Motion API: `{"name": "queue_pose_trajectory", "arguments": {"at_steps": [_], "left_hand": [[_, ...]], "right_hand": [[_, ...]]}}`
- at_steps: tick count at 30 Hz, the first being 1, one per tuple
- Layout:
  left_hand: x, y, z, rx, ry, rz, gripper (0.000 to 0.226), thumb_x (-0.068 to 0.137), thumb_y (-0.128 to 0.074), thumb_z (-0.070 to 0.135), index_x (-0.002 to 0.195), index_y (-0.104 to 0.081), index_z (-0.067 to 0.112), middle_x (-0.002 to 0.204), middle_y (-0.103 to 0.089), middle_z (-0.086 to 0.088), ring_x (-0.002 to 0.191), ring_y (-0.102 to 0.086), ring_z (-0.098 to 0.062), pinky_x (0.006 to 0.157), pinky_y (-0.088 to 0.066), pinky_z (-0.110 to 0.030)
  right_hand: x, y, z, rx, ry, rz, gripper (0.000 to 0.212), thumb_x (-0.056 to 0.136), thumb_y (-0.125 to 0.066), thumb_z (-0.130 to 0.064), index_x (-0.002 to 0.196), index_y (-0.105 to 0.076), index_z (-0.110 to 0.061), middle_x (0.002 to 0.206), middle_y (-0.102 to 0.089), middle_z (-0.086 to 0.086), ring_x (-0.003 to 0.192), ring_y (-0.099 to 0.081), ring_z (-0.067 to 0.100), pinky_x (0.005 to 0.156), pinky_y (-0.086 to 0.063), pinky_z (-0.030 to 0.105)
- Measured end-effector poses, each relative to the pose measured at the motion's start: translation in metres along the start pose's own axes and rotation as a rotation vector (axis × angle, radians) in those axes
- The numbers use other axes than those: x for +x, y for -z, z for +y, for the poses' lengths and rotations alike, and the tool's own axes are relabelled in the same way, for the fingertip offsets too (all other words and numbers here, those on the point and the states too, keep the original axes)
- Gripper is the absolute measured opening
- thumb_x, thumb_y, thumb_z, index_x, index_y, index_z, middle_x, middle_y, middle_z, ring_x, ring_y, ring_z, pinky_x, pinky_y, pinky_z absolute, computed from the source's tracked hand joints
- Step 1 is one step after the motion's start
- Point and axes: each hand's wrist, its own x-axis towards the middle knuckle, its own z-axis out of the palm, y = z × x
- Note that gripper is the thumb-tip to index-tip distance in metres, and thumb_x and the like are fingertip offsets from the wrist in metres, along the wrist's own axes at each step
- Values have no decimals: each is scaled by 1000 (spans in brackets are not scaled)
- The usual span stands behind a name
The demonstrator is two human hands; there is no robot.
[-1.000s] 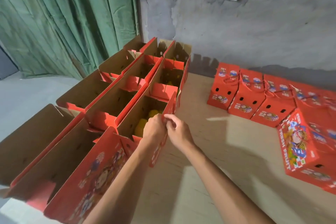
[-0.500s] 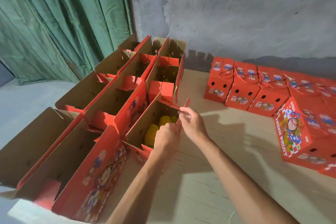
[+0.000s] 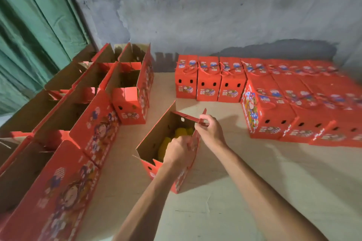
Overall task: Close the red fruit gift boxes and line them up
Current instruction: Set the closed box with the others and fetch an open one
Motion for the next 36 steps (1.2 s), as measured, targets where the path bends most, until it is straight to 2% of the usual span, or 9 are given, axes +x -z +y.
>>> {"name": "queue_pose_trajectory", "arguments": {"at_steps": [2,6,13,18,24,27,30,33,36], "left_hand": [[-8,-18,25,36,-70,-33,22,102,-52,21,83,-64,22,77,-68,-2,65,-66,-24,63,-57,-34],[-25,-57,74,56,-200,-57,23,104,-52,19,89,-69,21,69,-60,9,56,-59,-11,53,-41,-20],[-48,-120,159,51,-343,-172,27,106,-48,24,93,-71,18,80,-71,1,65,-67,-17,57,-53,-31],[-56,-158,206,86,-505,-209,24,102,-49,17,91,-71,17,65,-59,2,58,-58,-21,52,-36,-28],[-47,-174,231,113,-614,-346,26,102,-52,9,108,-75,18,91,-75,-1,78,-70,-21,69,-57,-38],[-36,-163,228,96,-631,-371,19,103,-58,14,108,-76,13,88,-75,6,77,-69,-13,68,-55,-34],[-26,-147,214,31,-614,-385,12,100,-65,15,103,-77,14,76,-63,28,65,-61,7,59,-43,-12],[-14,-132,199,58,-583,-449,16,101,-66,20,112,-77,17,94,-74,14,73,-66,2,64,-49,-16],[-11,-126,186,45,-546,-471,17,100,-66,23,114,-77,22,96,-75,11,77,-68,-5,67,-50,-18]], "right_hand": [[-2,34,13,-17,-16,63,37,82,-74,-14,119,-70,-11,95,-62,-13,80,-62,-2,64,-45,5],[-13,103,44,-7,-66,154,40,83,-78,-19,120,-67,-10,115,-64,11,92,-68,20,78,-59,32],[-46,216,93,53,-80,313,31,81,-78,-18,109,-65,-21,119,-60,7,99,-66,20,83,-58,35],[-64,284,119,40,-137,450,29,79,-78,-23,104,-64,-23,121,-56,6,103,-65,25,89,-57,46],[-74,327,140,-62,-144,570,25,80,-78,-29,99,-68,-18,114,-57,-1,106,-60,21,89,-56,44],[-69,328,141,-76,-138,563,17,84,-76,-29,97,-71,-19,113,-62,-6,107,-60,16,95,-53,39],[-59,328,141,-94,-200,579,9,87,-69,-31,82,-71,-24,96,-69,-8,92,-67,18,78,-55,34],[-48,332,146,-43,-308,527,21,89,-64,-32,71,-68,-21,74,-70,-8,71,-67,18,56,-44,25],[-39,330,150,38,-479,303,21,88,-64,-34,74,-75,-24,84,-72,-10,79,-63,11,66,-43,26]]}}
